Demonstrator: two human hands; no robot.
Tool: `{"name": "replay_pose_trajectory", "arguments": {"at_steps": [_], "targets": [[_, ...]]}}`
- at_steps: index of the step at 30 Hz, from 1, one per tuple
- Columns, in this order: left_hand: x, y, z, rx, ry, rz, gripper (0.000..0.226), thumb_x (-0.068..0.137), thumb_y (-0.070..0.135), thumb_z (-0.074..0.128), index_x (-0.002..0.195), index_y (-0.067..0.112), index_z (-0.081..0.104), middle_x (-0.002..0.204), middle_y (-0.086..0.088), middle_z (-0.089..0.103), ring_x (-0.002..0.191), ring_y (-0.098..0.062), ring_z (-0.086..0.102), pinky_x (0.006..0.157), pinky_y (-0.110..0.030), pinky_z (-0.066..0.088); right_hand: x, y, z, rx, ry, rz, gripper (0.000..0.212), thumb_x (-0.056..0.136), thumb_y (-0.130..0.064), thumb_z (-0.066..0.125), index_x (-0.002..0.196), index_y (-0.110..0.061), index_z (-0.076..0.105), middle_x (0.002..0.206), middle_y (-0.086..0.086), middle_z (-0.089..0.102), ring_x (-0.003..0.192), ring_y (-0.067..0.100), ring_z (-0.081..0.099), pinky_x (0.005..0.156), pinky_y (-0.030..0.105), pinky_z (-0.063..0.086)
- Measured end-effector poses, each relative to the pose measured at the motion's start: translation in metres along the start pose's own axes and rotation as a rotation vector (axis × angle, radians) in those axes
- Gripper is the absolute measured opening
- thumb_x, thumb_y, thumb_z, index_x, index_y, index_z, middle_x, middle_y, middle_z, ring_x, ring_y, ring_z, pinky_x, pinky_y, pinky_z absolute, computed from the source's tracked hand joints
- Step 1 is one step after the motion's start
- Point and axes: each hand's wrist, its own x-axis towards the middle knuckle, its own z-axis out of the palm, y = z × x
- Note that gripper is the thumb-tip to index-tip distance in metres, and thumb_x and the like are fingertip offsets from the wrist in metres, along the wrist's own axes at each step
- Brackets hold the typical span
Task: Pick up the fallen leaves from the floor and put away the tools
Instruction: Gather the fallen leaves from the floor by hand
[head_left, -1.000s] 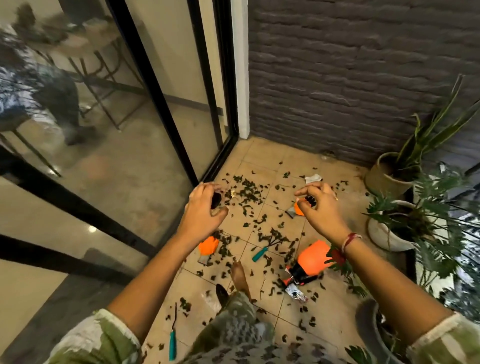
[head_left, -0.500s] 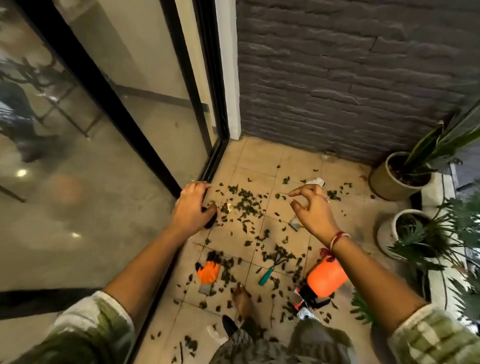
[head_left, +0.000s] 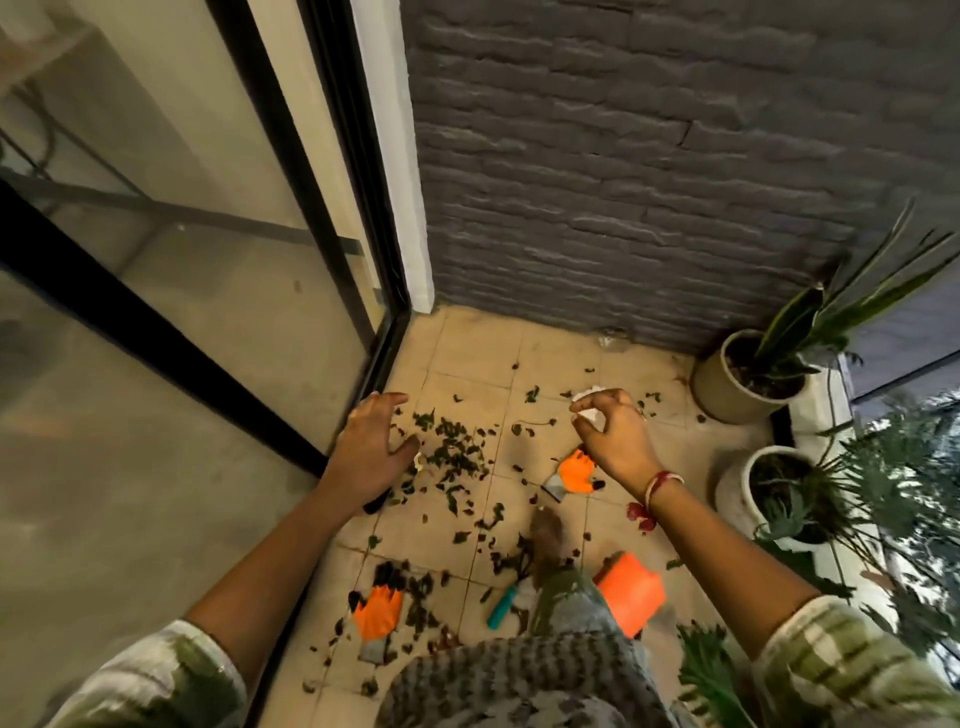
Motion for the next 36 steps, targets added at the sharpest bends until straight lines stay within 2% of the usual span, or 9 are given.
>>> {"name": "replay_pose_trajectory", "arguments": {"at_steps": [7, 13, 16, 19, 23, 27, 30, 32, 36], "targets": [[0.084, 0.032, 0.021, -0.006, 0.019, -0.056, 0.055, 0.087, 0.021, 0.067, 0.136, 0.009, 0.045, 0.132, -0.012, 0.047, 0.126, -0.029, 0.042, 0.103, -0.037, 0.035, 0.097, 0.026, -0.026, 0.004, -0.036, -0.060, 0.013, 0.089, -0.019, 0.061, 0.101, -0.019, 0.068, 0.109, 0.003, 0.051, 0.105, 0.027, 0.054, 0.095, 0.037, 0.044], [0.173, 0.062, 0.053, 0.045, -0.016, -0.037, 0.055, 0.081, 0.016, 0.073, 0.130, 0.002, 0.051, 0.125, -0.018, 0.053, 0.120, -0.035, 0.047, 0.101, -0.039, 0.036, 0.180, 0.071, -0.061, -0.011, 0.002, -0.062, 0.017, 0.085, -0.010, 0.064, 0.101, -0.016, 0.069, 0.111, 0.009, 0.058, 0.107, 0.026, 0.054, 0.097, 0.028, 0.035], [0.195, 0.072, 0.070, 0.046, -0.024, -0.079, 0.054, 0.082, 0.022, 0.068, 0.130, 0.004, 0.051, 0.127, -0.017, 0.052, 0.121, -0.034, 0.045, 0.100, -0.037, 0.034, 0.207, 0.093, -0.070, -0.011, -0.026, -0.055, 0.017, 0.084, -0.009, 0.064, 0.099, -0.015, 0.070, 0.109, 0.009, 0.059, 0.105, 0.025, 0.055, 0.095, 0.026, 0.037], [0.210, 0.079, 0.089, 0.036, -0.021, -0.110, 0.053, 0.083, 0.026, 0.062, 0.131, 0.009, 0.050, 0.129, -0.012, 0.050, 0.123, -0.030, 0.043, 0.099, -0.035, 0.034, 0.232, 0.114, -0.069, 0.009, -0.036, -0.046, 0.016, 0.082, -0.008, 0.066, 0.095, -0.016, 0.071, 0.106, 0.010, 0.061, 0.103, 0.026, 0.057, 0.094, 0.036, 0.043], [0.224, 0.082, 0.113, 0.059, -0.045, -0.143, 0.051, 0.085, 0.019, 0.068, 0.131, 0.009, 0.050, 0.129, -0.013, 0.051, 0.128, -0.031, 0.041, 0.103, -0.040, 0.034, 0.250, 0.133, -0.056, 0.040, -0.072, -0.037, 0.014, 0.082, -0.003, 0.065, 0.093, -0.010, 0.071, 0.103, 0.012, 0.062, 0.100, 0.026, 0.058, 0.093, 0.028, 0.042], [0.233, 0.081, 0.129, 0.060, -0.066, -0.181, 0.054, 0.084, 0.018, 0.069, 0.133, 0.009, 0.048, 0.133, -0.014, 0.049, 0.135, -0.033, 0.033, 0.107, -0.044, 0.031, 0.256, 0.145, -0.035, 0.053, -0.138, -0.050, 0.014, 0.084, -0.007, 0.065, 0.095, -0.013, 0.071, 0.107, 0.010, 0.064, 0.106, 0.023, 0.058, 0.096, 0.041, 0.047], [0.238, 0.077, 0.133, 0.067, -0.066, -0.183, 0.054, 0.084, 0.018, 0.069, 0.133, 0.008, 0.048, 0.137, -0.014, 0.047, 0.139, -0.033, 0.028, 0.108, -0.044, 0.029, 0.258, 0.145, -0.024, 0.075, -0.174, 0.008, 0.013, 0.086, -0.006, 0.062, 0.097, -0.011, 0.070, 0.113, 0.013, 0.062, 0.112, 0.027, 0.055, 0.100, 0.029, 0.039], [0.244, 0.071, 0.134, 0.075, -0.070, -0.178, 0.054, 0.084, 0.019, 0.070, 0.133, 0.008, 0.049, 0.136, -0.013, 0.048, 0.139, -0.032, 0.030, 0.108, -0.044, 0.030, 0.260, 0.145, -0.017, 0.077, -0.194, 0.029, 0.014, 0.087, -0.005, 0.061, 0.098, -0.009, 0.069, 0.116, 0.013, 0.060, 0.113, 0.027, 0.054, 0.096, 0.022, 0.034], [0.258, 0.051, 0.138, 0.102, -0.084, -0.158, 0.054, 0.082, 0.017, 0.072, 0.130, 0.005, 0.052, 0.132, -0.015, 0.052, 0.137, -0.035, 0.033, 0.109, -0.049, 0.033, 0.264, 0.148, -0.005, 0.066, -0.189, 0.033, 0.015, 0.087, -0.004, 0.061, 0.098, -0.010, 0.069, 0.111, 0.010, 0.059, 0.108, 0.024, 0.053, 0.090, 0.018, 0.032]]}}
